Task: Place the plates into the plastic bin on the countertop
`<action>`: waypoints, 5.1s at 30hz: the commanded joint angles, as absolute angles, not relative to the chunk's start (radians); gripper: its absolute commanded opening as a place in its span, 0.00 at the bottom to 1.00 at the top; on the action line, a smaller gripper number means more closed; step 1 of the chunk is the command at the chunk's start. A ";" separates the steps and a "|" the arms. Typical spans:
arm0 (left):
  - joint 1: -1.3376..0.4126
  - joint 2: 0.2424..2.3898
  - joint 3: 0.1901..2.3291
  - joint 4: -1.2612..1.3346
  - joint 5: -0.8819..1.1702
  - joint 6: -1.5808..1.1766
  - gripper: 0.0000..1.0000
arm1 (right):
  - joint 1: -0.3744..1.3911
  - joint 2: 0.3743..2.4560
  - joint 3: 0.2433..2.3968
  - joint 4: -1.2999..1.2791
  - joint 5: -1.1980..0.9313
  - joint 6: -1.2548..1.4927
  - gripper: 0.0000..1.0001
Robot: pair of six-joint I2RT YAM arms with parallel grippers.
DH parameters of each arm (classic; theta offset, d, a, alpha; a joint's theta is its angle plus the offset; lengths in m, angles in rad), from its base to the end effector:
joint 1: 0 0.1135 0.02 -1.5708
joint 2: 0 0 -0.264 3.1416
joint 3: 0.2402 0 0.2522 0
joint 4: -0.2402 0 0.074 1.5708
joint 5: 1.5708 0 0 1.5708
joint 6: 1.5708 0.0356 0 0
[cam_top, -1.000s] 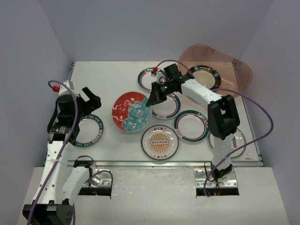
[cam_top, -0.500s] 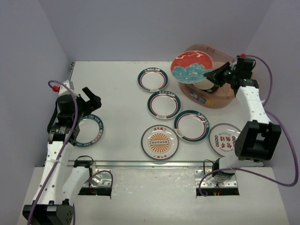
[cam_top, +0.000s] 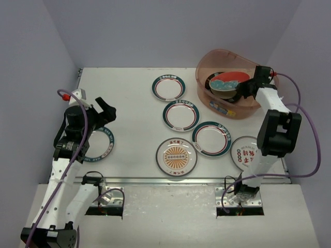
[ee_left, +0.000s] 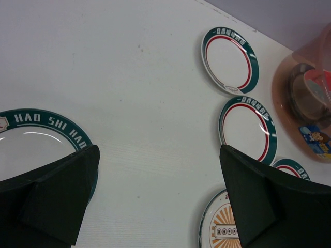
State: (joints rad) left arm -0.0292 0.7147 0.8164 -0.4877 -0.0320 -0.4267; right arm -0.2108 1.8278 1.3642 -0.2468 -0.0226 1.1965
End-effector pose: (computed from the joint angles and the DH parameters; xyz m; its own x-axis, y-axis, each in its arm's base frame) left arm 0.1597 -0.0035 0.3298 -0.3424 -0.4038 -0.8483 -0.1561 0.9148 -0.3724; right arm 0.4071 -0.0863 0.2415 -0.0540 0.9632 -0.2635 0.6639 0.2317 0.7110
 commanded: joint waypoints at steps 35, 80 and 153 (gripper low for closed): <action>-0.091 1.028 0.612 -0.275 0.513 -0.533 1.00 | -0.168 1.981 1.908 -0.611 -0.192 0.911 0.99; -0.485 1.097 0.536 -0.133 0.085 -0.687 0.00 | -0.006 1.212 0.670 0.028 -0.981 0.633 0.99; -0.433 0.976 0.747 -0.323 0.124 -0.523 1.00 | -0.109 2.009 1.751 -0.572 0.129 1.156 0.96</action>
